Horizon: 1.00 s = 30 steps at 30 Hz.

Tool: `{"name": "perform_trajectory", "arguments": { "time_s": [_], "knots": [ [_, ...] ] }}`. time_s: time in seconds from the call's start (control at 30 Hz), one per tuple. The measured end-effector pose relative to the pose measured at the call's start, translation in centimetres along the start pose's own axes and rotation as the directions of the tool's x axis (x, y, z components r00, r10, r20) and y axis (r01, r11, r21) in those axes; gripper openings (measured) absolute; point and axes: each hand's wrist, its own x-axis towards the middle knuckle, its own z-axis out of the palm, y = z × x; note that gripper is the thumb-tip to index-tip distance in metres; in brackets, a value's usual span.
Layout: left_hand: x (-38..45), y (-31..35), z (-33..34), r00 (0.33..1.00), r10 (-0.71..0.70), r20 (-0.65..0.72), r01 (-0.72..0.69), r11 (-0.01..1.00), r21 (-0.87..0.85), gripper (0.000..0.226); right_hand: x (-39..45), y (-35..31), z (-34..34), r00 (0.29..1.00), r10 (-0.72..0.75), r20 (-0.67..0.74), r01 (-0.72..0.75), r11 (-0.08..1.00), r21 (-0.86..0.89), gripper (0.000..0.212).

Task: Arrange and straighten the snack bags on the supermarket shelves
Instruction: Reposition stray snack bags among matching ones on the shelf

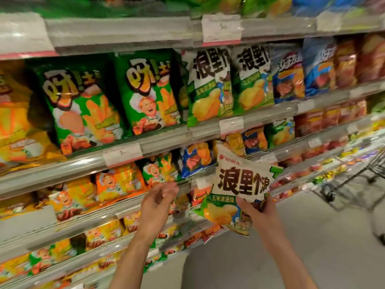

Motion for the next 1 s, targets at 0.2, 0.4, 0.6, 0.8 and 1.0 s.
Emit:
{"name": "perform_trajectory", "arguments": {
  "time_s": [0.2, 0.4, 0.6, 0.8, 1.0],
  "knots": [
    [4.8, -0.2, 5.9, 0.998, -0.012, 0.067, 0.014, 1.000, -0.023, 0.011, 4.6, -1.5, -3.6, 1.000, 0.005, 0.003, -0.005, 1.000, -0.025, 0.052],
    [9.8, -0.9, 11.7, 0.997, -0.010, 0.080, 0.014, 0.999, -0.044, 0.011, 10.8, -2.3, -7.1, 1.000, 0.008, -0.018, -0.011, 0.992, -0.127, 0.052],
    [12.4, -2.1, 16.2, 1.000, -0.011, 0.024, 0.010, 0.999, 0.037, 0.012, 15.2, -1.6, -9.7, 0.999, 0.038, 0.017, -0.035, 0.990, -0.134, 0.068],
    [15.0, -3.2, 21.5, 0.998, -0.022, -0.062, 0.036, 0.974, 0.224, 0.047, 19.6, -0.6, -13.1, 0.986, 0.083, 0.143, -0.059, 0.985, -0.165, 0.063],
    [17.4, -4.9, 25.3, 0.967, 0.046, -0.249, 0.077, 0.883, 0.463, 0.077, 24.5, 0.1, -16.0, 0.959, 0.125, 0.255, -0.066, 0.971, -0.228, 0.045]
  ]
}}
